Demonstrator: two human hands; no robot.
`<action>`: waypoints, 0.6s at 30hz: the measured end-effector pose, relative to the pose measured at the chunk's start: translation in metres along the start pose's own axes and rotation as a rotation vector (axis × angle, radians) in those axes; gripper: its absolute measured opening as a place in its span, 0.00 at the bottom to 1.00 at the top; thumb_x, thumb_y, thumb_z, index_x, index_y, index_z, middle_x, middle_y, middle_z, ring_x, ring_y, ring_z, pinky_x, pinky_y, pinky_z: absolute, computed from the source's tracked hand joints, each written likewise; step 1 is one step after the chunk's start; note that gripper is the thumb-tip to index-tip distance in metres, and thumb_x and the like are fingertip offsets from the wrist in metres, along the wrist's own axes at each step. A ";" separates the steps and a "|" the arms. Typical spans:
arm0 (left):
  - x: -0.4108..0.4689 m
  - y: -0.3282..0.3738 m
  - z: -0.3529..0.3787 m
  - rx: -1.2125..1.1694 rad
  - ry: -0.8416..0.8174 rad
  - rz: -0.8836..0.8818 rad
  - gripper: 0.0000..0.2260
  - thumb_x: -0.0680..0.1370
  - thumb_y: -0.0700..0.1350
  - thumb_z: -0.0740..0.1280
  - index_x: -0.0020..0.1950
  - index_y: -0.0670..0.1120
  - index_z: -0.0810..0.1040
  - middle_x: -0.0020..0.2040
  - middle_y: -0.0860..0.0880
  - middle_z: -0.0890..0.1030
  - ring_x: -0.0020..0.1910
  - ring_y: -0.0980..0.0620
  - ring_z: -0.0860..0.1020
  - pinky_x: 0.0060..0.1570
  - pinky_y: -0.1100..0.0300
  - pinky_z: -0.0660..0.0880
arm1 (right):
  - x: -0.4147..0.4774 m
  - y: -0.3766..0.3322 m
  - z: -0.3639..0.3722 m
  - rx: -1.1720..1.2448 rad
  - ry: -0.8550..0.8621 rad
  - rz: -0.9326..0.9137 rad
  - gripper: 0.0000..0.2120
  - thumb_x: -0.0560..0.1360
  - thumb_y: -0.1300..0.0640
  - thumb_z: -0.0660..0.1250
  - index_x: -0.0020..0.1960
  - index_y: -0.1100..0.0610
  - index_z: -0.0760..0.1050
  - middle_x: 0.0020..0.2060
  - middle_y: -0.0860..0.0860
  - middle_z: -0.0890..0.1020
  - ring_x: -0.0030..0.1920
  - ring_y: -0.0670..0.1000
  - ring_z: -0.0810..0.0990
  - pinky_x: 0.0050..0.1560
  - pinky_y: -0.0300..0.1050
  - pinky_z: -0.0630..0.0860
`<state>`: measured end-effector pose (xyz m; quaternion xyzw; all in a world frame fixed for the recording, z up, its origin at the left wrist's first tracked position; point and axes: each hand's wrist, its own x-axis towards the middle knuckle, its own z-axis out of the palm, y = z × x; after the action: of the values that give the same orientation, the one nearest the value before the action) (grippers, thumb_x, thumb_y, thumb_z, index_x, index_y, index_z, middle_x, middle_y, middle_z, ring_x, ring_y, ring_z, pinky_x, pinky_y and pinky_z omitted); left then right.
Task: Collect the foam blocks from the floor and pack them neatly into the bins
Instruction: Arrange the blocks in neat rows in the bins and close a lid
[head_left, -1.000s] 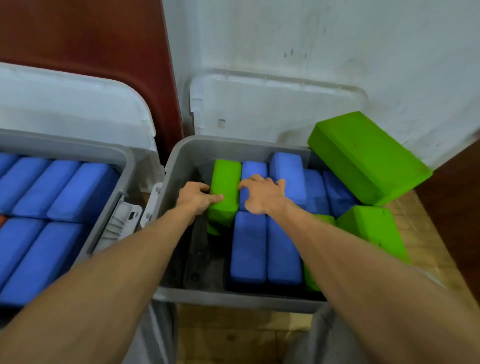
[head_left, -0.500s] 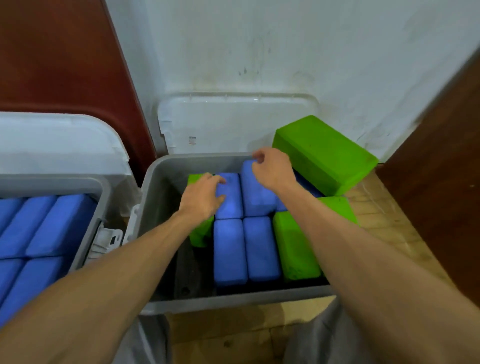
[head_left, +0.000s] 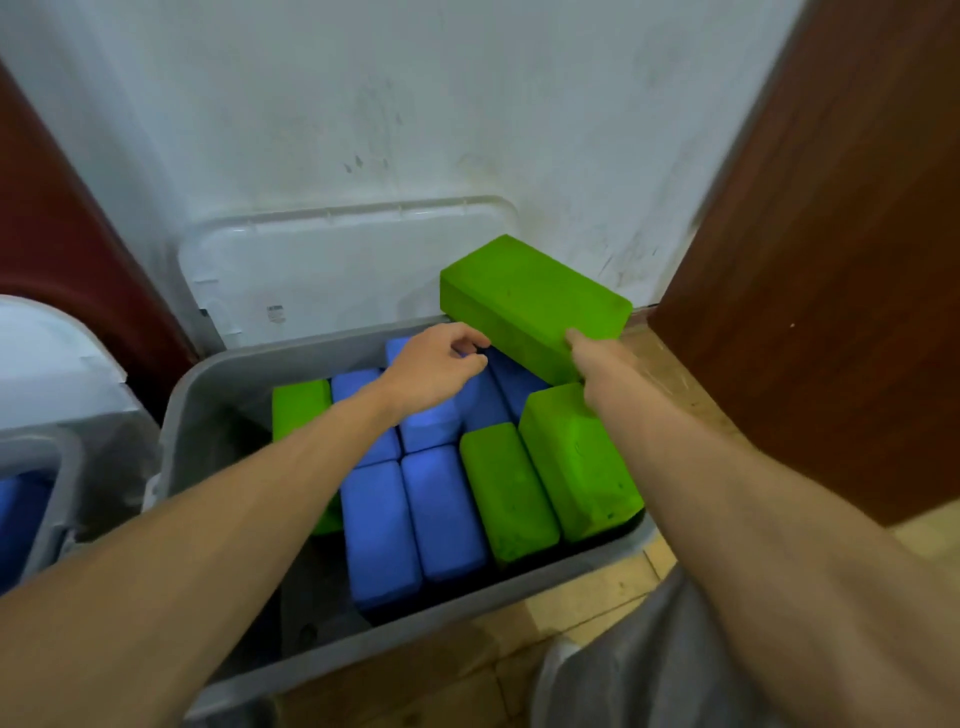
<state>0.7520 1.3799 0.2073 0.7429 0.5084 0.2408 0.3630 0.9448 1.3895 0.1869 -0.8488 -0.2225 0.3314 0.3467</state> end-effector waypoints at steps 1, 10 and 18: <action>-0.002 0.000 -0.002 -0.025 -0.013 -0.012 0.12 0.77 0.39 0.66 0.59 0.46 0.79 0.53 0.48 0.80 0.48 0.54 0.76 0.54 0.61 0.71 | 0.004 0.001 0.003 0.059 -0.047 -0.013 0.31 0.75 0.45 0.66 0.70 0.64 0.68 0.70 0.59 0.71 0.68 0.59 0.71 0.68 0.52 0.69; -0.029 -0.013 -0.037 -0.180 0.084 -0.112 0.12 0.77 0.36 0.65 0.59 0.45 0.78 0.53 0.45 0.79 0.54 0.51 0.77 0.50 0.67 0.71 | -0.038 -0.026 0.001 0.466 -0.093 -0.096 0.25 0.52 0.46 0.78 0.41 0.55 0.72 0.51 0.53 0.81 0.51 0.55 0.81 0.55 0.55 0.79; -0.060 -0.019 -0.097 -0.216 0.435 -0.126 0.15 0.78 0.40 0.66 0.64 0.44 0.75 0.63 0.44 0.74 0.62 0.50 0.73 0.63 0.61 0.66 | -0.108 -0.065 0.031 0.335 -0.278 -0.445 0.49 0.46 0.37 0.76 0.61 0.60 0.73 0.53 0.52 0.82 0.53 0.51 0.81 0.55 0.49 0.79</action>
<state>0.6484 1.3572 0.2530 0.5972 0.5913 0.4249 0.3364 0.8399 1.3808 0.2622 -0.6569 -0.3904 0.3924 0.5120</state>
